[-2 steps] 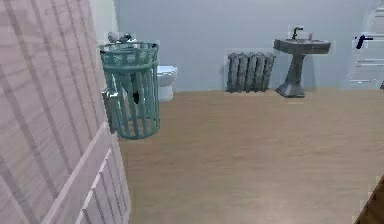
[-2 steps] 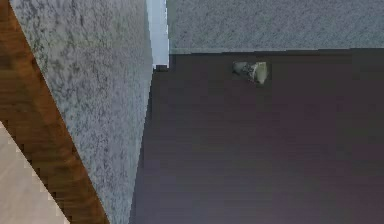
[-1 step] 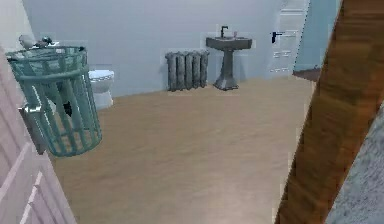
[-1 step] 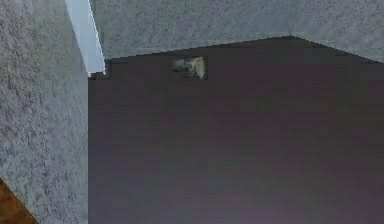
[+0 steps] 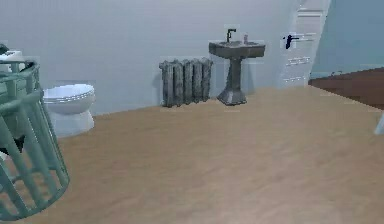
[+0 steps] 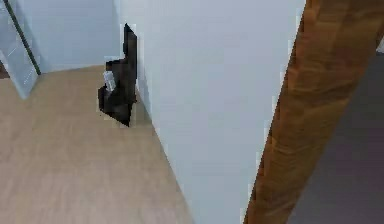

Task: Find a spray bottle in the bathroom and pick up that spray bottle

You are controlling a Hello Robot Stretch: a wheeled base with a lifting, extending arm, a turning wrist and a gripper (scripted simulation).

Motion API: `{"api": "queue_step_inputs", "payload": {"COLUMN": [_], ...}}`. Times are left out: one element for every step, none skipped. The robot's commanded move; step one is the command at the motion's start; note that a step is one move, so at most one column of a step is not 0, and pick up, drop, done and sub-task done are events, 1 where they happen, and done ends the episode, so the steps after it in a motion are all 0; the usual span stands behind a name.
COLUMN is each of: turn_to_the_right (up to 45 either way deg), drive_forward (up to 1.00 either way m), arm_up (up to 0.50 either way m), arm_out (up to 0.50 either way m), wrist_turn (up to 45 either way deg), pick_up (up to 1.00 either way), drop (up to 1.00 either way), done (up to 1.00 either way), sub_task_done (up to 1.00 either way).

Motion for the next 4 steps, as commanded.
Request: {"api": "queue_step_inputs", "payload": {"turn_to_the_right": [33.0,0.0,0.0,0.0], "drive_forward": [0.0,1.0,1.0,1.0], "arm_up": [0.0,0.0,0.0,0.0], "arm_out": [0.0,0.0,0.0,0.0], "wrist_turn": [0.0,0.0,0.0,0.0], "pick_up": [0.0,0.0,0.0,0.0], "drop": [0.0,0.0,0.0,0.0], "done": [0.0,0.0,0.0,0.0], "sub_task_done": [0.0,0.0,0.0,0.0]}}
